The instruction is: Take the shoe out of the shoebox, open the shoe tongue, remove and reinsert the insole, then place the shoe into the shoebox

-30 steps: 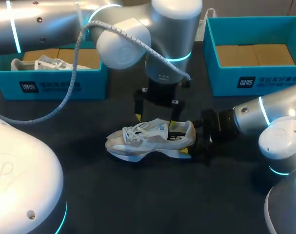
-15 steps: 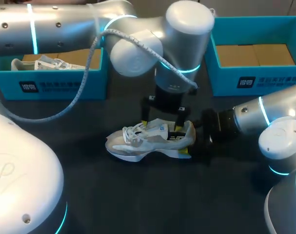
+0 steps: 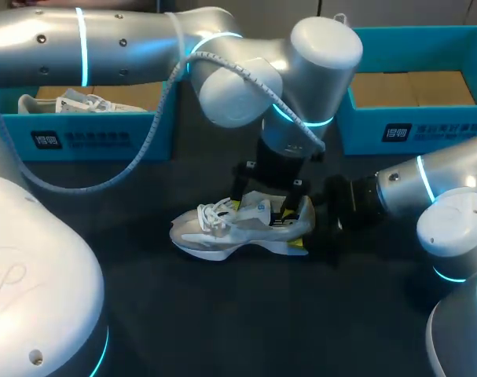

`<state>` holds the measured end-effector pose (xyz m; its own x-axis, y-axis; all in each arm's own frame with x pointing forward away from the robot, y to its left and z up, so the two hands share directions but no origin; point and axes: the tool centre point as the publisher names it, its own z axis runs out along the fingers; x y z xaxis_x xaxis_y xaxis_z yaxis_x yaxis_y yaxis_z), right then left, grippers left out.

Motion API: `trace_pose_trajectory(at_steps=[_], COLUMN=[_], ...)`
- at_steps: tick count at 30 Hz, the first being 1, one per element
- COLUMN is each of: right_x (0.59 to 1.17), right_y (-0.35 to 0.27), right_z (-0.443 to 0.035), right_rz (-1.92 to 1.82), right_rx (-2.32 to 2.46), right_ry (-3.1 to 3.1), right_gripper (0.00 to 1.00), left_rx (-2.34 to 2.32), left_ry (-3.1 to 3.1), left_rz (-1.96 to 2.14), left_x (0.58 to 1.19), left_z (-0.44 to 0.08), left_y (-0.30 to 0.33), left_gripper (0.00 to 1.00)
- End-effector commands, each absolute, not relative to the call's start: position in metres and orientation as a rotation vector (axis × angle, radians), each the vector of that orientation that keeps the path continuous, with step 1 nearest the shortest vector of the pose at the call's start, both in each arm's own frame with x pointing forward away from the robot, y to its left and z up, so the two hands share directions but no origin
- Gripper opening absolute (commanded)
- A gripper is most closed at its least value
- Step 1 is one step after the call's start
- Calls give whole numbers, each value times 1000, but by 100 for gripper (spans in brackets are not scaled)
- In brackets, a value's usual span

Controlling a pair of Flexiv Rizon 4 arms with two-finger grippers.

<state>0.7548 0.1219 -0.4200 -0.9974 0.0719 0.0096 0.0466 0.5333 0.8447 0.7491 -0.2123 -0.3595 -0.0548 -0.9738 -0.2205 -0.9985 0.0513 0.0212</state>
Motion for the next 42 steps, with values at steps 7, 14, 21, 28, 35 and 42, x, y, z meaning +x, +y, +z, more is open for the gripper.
trace_pose_trajectory(at_steps=[7,14,21,28,35,42], right_x=[755,755,755,755,755,755], right_y=[127,127,127,127,127,127], right_z=[-423,-423,-423,-423,-423,-423], right_rz=[1496,1496,1496,1496,1496,1496], right_rx=[106,106,106,106,106,106], right_ry=[2731,2731,2731,2731,2731,2731], right_gripper=[0,0,0,0,0,0], left_rx=[-2051,-2044,-2032,-2007,-2036,-2082], left_ry=[2115,2081,2031,2009,1999,2021], left_rz=[309,331,328,328,323,302], left_x=[747,746,745,742,743,743], left_z=[-369,-372,-366,-356,-343,-330], left_y=[-208,-193,-178,-166,-155,-147], left_gripper=[100,100,100,100,100,99])
